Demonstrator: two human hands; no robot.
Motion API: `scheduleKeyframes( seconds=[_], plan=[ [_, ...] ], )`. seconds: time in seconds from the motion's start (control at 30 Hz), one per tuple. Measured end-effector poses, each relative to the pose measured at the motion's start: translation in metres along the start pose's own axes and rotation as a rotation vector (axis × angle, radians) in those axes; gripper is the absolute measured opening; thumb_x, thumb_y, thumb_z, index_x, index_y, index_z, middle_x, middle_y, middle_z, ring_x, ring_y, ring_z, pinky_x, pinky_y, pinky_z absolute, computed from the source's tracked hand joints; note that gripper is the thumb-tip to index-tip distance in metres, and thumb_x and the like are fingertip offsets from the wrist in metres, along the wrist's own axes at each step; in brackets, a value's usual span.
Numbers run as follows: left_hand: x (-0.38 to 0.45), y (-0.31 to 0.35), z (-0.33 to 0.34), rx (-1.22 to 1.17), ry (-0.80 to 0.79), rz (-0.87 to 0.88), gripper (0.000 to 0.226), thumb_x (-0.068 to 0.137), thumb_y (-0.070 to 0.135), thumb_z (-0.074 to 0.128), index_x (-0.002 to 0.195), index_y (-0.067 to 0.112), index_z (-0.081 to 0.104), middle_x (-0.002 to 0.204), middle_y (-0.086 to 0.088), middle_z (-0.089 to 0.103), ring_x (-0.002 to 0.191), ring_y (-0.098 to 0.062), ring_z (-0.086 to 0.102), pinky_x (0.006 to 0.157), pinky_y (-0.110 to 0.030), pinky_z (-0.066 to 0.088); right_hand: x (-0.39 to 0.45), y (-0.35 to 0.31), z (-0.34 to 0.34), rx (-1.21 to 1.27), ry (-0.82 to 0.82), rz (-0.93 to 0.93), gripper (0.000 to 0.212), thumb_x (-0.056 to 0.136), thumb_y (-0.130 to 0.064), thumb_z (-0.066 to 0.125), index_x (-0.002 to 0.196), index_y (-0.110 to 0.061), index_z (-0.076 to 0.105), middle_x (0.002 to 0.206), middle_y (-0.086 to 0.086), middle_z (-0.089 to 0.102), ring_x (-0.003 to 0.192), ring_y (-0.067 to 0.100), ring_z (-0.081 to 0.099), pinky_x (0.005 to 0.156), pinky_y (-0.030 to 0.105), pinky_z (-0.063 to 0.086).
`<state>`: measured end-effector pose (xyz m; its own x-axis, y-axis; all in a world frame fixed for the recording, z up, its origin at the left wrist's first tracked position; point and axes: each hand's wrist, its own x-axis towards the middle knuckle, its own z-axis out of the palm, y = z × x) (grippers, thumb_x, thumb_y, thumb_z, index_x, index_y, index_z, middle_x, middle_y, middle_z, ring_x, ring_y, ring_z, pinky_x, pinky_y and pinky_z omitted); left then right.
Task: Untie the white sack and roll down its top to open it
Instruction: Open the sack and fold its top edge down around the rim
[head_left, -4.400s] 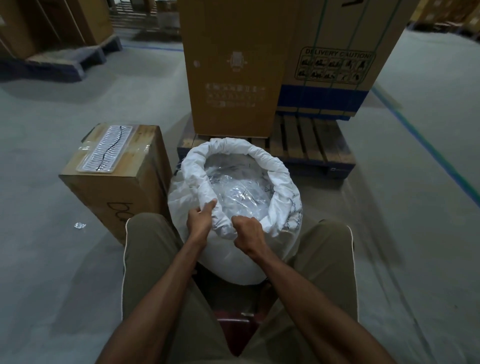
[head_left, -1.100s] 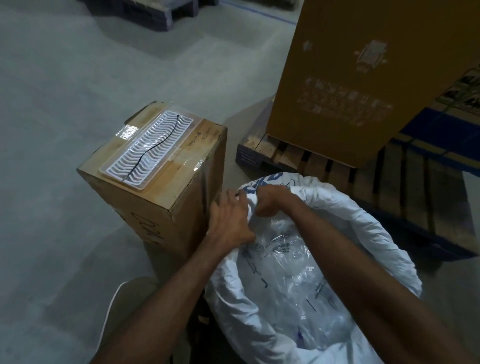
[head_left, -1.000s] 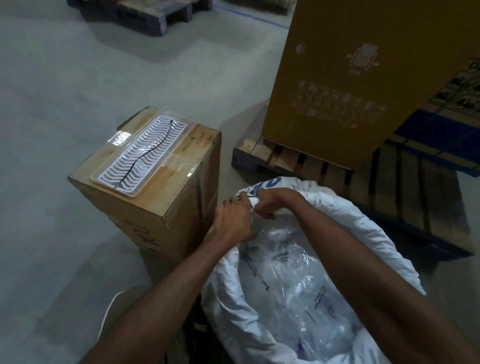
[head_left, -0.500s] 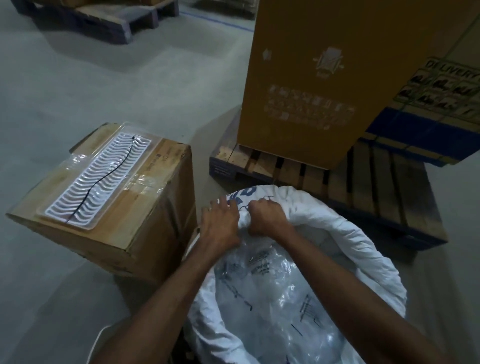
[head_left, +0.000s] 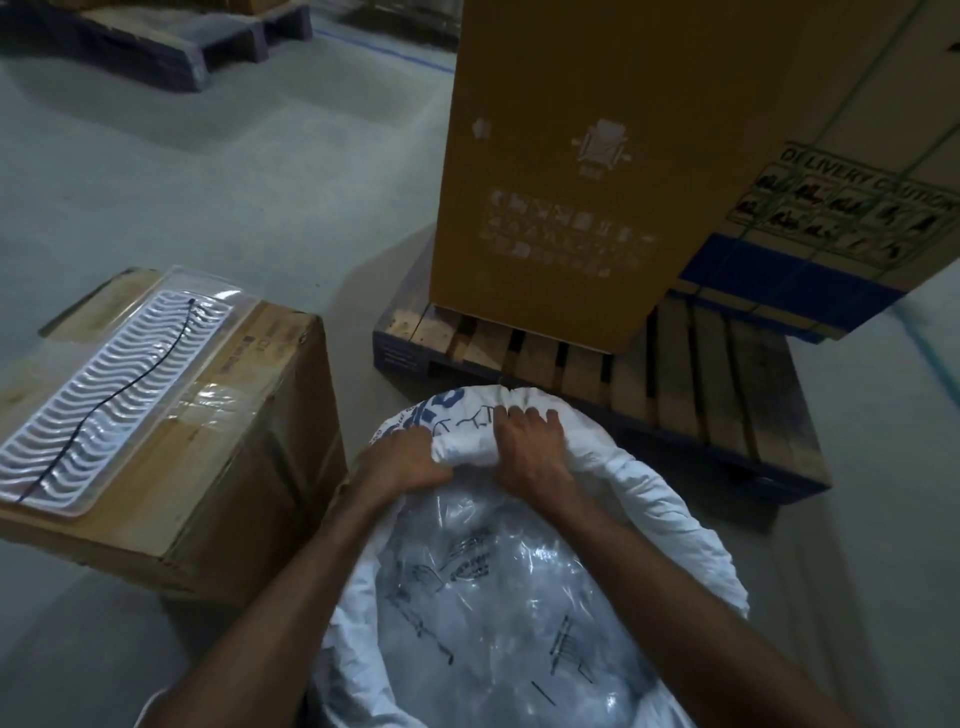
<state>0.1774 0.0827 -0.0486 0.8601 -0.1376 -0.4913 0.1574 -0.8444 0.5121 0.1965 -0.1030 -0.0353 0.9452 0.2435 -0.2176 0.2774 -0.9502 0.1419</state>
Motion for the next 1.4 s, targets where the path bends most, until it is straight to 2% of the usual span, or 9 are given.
scheduleKeyframes(
  seconds=[0.13, 0.27, 0.43, 0.57, 0.77, 0.9, 1.17, 1.3, 1.4],
  plan=[
    [-0.006, 0.029, 0.027, 0.475, 0.276, 0.139, 0.077, 0.086, 0.054, 0.045, 0.153, 0.02, 0.031, 0.16, -0.017, 0.027, 0.143, -0.039, 0.03, 0.115, -0.057, 0.026, 0.015, 0.004, -0.004, 0.194, -0.148, -0.005, 0.066, 0.078, -0.051, 0.075, 0.129, -0.015, 0.055, 0.121, 0.009, 0.064, 0.108, 0.029, 0.063, 0.089, 0.038, 0.047],
    [0.006, 0.031, 0.027, 0.329, 0.301, 0.271, 0.052, 0.093, 0.045, 0.032, 0.129, 0.016, 0.056, 0.136, -0.013, 0.056, 0.118, -0.032, 0.054, 0.098, -0.048, 0.046, 0.038, 0.017, -0.024, 0.268, -0.435, -0.001, 0.057, 0.072, -0.026, 0.077, 0.124, -0.009, 0.058, 0.109, 0.005, 0.064, 0.1, 0.025, 0.063, 0.077, 0.033, 0.052],
    [0.016, 0.03, 0.011, 0.042, 0.3, 0.096, 0.045, 0.099, 0.047, 0.039, 0.115, 0.016, 0.067, 0.118, -0.015, 0.069, 0.104, -0.035, 0.064, 0.093, -0.044, 0.051, 0.013, 0.028, -0.005, 0.084, 0.02, -0.111, 0.094, 0.066, -0.066, 0.079, 0.144, -0.025, 0.046, 0.139, 0.006, 0.053, 0.126, 0.03, 0.05, 0.099, 0.046, 0.043],
    [0.035, 0.032, 0.005, -0.253, 0.083, -0.044, 0.044, 0.097, 0.048, 0.05, 0.12, 0.014, 0.067, 0.124, -0.018, 0.067, 0.108, -0.037, 0.064, 0.094, -0.041, 0.052, -0.01, 0.031, 0.02, 0.086, 0.06, 0.124, 0.108, 0.071, -0.087, 0.059, 0.15, -0.016, 0.036, 0.139, 0.01, 0.057, 0.123, 0.032, 0.056, 0.104, 0.05, 0.039],
    [0.014, 0.046, 0.022, 0.242, 0.401, 0.281, 0.068, 0.092, 0.06, 0.042, 0.145, 0.017, 0.044, 0.14, -0.014, 0.051, 0.123, -0.032, 0.049, 0.098, -0.045, 0.047, 0.012, 0.052, 0.002, 0.353, -0.22, 0.145, 0.074, 0.074, -0.057, 0.075, 0.131, -0.014, 0.054, 0.127, 0.01, 0.062, 0.114, 0.03, 0.061, 0.094, 0.04, 0.051],
    [0.021, 0.065, 0.034, 0.211, 0.311, 0.453, 0.045, 0.104, 0.042, 0.042, 0.14, 0.017, 0.051, 0.138, -0.008, 0.056, 0.127, -0.025, 0.046, 0.102, -0.043, 0.043, 0.03, 0.072, -0.014, 0.468, -0.588, 0.126, 0.074, 0.058, -0.02, 0.086, 0.126, -0.014, 0.058, 0.117, 0.006, 0.063, 0.102, 0.024, 0.061, 0.087, 0.038, 0.056],
    [0.047, 0.095, 0.025, 0.123, 0.244, 0.159, 0.038, 0.085, 0.038, 0.037, 0.08, 0.014, 0.066, 0.086, -0.01, 0.068, 0.072, -0.025, 0.057, 0.066, -0.033, 0.04, -0.046, 0.072, 0.032, 0.08, 0.077, 0.281, 0.086, 0.077, -0.043, 0.076, 0.148, -0.017, 0.035, 0.14, 0.011, 0.052, 0.127, 0.033, 0.051, 0.101, 0.051, 0.042],
    [0.044, 0.102, 0.034, 0.327, 0.249, 0.211, 0.042, 0.088, 0.04, 0.037, 0.106, 0.014, 0.065, 0.108, -0.016, 0.069, 0.098, -0.031, 0.058, 0.085, -0.041, 0.047, -0.048, 0.087, 0.035, 0.234, 0.025, 0.33, 0.066, 0.08, -0.044, 0.077, 0.131, -0.011, 0.052, 0.124, 0.01, 0.066, 0.113, 0.028, 0.063, 0.095, 0.038, 0.048],
    [0.036, 0.101, 0.049, 0.513, 0.443, 0.346, 0.045, 0.097, 0.044, 0.037, 0.129, 0.015, 0.053, 0.129, -0.016, 0.055, 0.118, -0.033, 0.045, 0.103, -0.049, 0.038, -0.033, 0.108, 0.018, 0.418, -0.214, 0.257, 0.089, 0.062, -0.062, 0.087, 0.13, -0.013, 0.057, 0.125, 0.009, 0.065, 0.113, 0.029, 0.063, 0.093, 0.037, 0.049]
  ],
)
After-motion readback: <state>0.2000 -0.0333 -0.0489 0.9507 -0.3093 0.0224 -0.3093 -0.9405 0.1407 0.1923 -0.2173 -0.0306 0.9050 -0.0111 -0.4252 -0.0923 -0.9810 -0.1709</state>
